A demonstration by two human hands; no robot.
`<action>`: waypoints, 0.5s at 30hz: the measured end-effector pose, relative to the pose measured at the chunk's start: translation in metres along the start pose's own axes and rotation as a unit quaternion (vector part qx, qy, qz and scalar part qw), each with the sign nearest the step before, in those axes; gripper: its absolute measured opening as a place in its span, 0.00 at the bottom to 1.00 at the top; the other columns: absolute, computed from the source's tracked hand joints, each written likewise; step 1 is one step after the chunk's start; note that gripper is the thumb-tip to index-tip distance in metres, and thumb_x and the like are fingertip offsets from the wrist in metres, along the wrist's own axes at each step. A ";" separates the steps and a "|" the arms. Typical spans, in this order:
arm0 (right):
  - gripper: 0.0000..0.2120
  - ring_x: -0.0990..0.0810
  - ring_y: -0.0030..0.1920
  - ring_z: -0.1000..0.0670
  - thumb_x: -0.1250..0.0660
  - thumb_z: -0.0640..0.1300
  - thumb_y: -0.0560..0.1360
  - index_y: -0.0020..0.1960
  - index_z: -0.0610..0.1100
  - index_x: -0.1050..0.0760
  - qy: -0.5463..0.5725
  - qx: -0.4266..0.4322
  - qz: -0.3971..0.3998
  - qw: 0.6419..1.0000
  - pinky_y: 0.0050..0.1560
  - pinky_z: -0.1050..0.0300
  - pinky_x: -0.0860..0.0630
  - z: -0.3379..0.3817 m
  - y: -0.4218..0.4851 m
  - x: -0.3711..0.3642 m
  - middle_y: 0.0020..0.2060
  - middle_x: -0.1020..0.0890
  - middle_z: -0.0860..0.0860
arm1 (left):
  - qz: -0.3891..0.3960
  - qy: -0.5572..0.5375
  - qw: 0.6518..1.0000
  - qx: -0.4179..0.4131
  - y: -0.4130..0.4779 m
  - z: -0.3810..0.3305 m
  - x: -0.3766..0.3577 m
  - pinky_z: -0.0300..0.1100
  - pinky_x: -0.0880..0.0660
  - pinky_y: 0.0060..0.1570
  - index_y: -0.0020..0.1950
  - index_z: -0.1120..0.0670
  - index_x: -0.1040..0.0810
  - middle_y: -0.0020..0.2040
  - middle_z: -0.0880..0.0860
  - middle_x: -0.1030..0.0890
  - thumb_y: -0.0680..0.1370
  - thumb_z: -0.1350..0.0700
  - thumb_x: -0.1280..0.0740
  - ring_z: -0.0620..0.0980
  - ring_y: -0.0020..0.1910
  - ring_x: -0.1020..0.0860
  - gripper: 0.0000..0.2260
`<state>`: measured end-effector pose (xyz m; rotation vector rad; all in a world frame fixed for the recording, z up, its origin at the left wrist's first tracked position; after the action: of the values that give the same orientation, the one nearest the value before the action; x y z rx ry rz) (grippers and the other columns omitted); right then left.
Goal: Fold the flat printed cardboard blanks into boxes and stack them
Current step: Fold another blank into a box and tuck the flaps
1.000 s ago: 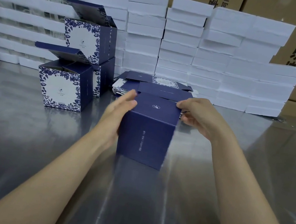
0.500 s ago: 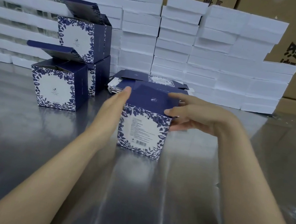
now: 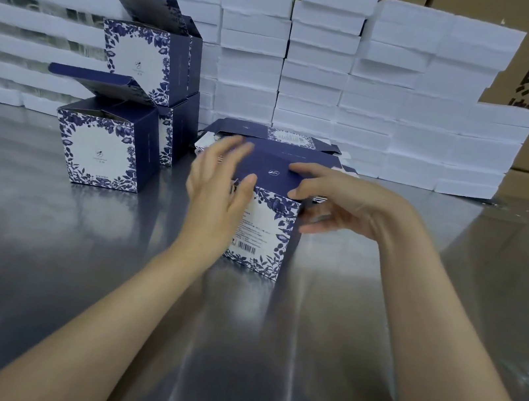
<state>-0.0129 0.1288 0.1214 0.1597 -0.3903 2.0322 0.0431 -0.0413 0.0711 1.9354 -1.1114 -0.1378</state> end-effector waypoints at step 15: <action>0.24 0.20 0.40 0.47 0.27 0.44 0.67 0.59 0.43 0.33 -0.020 0.016 -0.074 0.997 0.42 0.53 0.17 -0.001 0.009 0.006 0.54 0.22 0.47 | 0.049 0.121 0.986 -0.102 -0.015 -0.027 -0.031 0.49 0.57 0.77 0.61 0.57 0.23 0.50 0.52 0.29 0.72 0.51 0.28 0.53 0.55 0.27 0.20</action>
<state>-0.0240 0.1306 0.1204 0.2430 -0.3613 1.8928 0.0468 0.0020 0.0668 1.6619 -0.9883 0.0356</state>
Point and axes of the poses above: each hand's wrist, its own y-axis towards the middle knuckle, its own x-axis out of the back of the hand, z = x × y, the point moved 2 cm from there along y, towards the middle knuckle
